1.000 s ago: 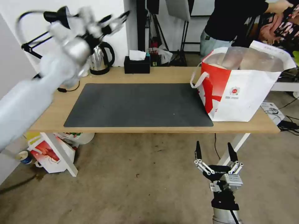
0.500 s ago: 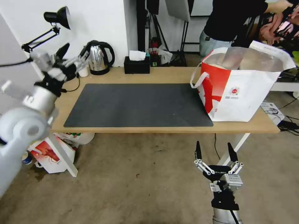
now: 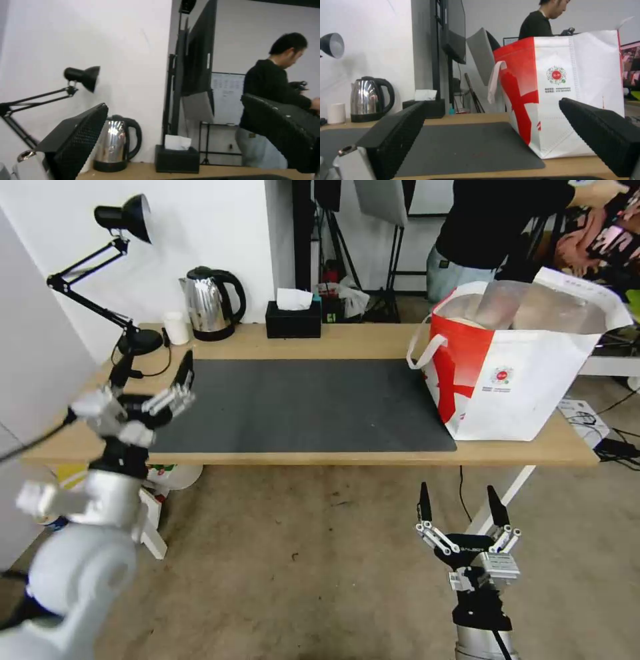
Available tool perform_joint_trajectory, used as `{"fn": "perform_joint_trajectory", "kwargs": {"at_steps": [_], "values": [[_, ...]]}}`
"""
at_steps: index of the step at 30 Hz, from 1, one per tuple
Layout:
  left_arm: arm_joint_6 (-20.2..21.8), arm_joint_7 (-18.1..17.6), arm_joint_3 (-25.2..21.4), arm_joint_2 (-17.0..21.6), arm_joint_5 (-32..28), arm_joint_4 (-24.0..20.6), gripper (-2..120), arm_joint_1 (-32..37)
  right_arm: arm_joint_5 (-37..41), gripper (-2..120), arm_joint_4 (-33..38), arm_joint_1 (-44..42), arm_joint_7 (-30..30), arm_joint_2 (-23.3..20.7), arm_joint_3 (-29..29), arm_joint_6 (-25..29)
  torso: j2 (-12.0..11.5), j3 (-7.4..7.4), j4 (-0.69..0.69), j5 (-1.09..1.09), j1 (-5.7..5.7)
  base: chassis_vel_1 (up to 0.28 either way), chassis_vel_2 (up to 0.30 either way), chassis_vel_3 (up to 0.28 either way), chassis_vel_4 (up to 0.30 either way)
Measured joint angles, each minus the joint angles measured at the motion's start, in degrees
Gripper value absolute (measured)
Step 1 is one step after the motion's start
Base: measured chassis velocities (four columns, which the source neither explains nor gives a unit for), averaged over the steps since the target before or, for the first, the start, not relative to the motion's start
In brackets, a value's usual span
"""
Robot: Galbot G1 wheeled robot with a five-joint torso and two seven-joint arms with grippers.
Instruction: Pick up the trash from the table and place it into the takeout bag.
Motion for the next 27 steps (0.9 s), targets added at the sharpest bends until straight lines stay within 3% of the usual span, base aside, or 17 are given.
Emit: {"fn": "perform_joint_trajectory", "kwargs": {"at_steps": [4, 7, 10, 17, 27], "values": [[-1.7, 0.4, 1.3, -3.7, 3.6, 0.8, 100, 2.5, 0.0, 100, 0.0, 0.0, 0.0, 0.0, 0.0, 0.0, 0.0, 0.00, -0.01, 0.00, 0.00, 0.000, 0.000, 0.000, 0.000], [-3.1, 4.2, 1.9, -6.0, 5.9, 1.5, 100, 6.2, 0.0, 100, 0.0, 0.0, 0.0, 0.0, 0.0, 0.0, 0.0, 0.00, 0.00, 0.00, 0.00, 0.000, 0.000, 0.000, 0.000], [-3.7, 4.9, 2.3, -6.7, 8.0, 2.3, 100, 7.4, 0.0, 100, 0.0, 0.0, 0.0, 0.0, 0.0, 0.0, 0.0, 0.00, -0.01, 0.01, 0.00, 0.000, 0.000, 0.000, 0.000], [-8.0, 2.9, 4.7, -10.8, 17.5, 6.4, 100, 10.8, 0.0, 100, 0.0, 0.0, 0.0, 0.0, 0.0, 0.0, 0.0, 0.01, -0.01, -0.01, 0.00, 0.000, 0.000, 0.000, 0.000], [-12.5, 2.3, 6.4, -14.1, 20.6, 10.7, 100, 15.4, 0.0, 100, 0.0, 0.0, 0.0, 0.0, 0.0, 0.0, 0.0, 0.01, 0.00, -0.02, 0.00, 0.000, 0.000, 0.000, 0.000]]}}
